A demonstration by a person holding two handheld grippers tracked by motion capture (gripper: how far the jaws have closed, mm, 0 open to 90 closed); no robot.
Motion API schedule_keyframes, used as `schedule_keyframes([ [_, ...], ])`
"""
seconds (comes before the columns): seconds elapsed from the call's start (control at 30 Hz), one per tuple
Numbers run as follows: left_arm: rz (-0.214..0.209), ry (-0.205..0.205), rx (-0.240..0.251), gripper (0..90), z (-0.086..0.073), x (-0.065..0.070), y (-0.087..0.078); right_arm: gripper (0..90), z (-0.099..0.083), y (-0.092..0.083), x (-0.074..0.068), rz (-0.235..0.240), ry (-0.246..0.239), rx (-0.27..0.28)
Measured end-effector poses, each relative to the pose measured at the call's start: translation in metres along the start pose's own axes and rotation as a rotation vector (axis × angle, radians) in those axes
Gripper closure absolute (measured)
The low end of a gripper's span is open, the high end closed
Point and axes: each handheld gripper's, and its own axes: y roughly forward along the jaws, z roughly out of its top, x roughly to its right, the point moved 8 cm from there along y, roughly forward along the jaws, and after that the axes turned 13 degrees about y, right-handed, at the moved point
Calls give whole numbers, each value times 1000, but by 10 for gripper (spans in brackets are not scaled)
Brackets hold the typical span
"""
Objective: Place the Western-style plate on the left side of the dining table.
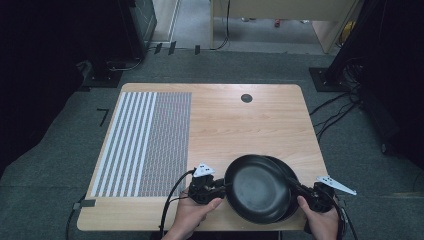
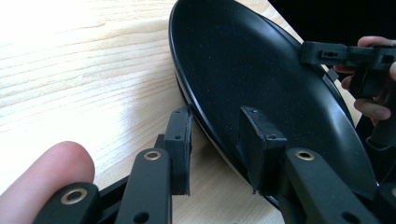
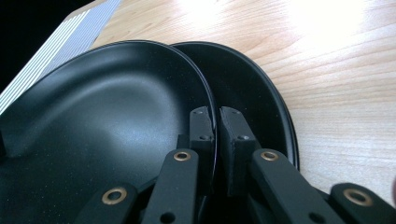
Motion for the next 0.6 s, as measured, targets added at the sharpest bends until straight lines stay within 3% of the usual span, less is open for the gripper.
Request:
schedule_keyframes([
  [0.1,3,-22,13,657,0,-4,-2,845,-1,1,-2,12,20,-11],
  [0.3,11,-22,24,663,0,-7,-5,841,-4,2,-5,14,35,-23],
  [0.6,21,13,25,654,0,-6,-5,820,-7,5,-4,22,111,-48],
])
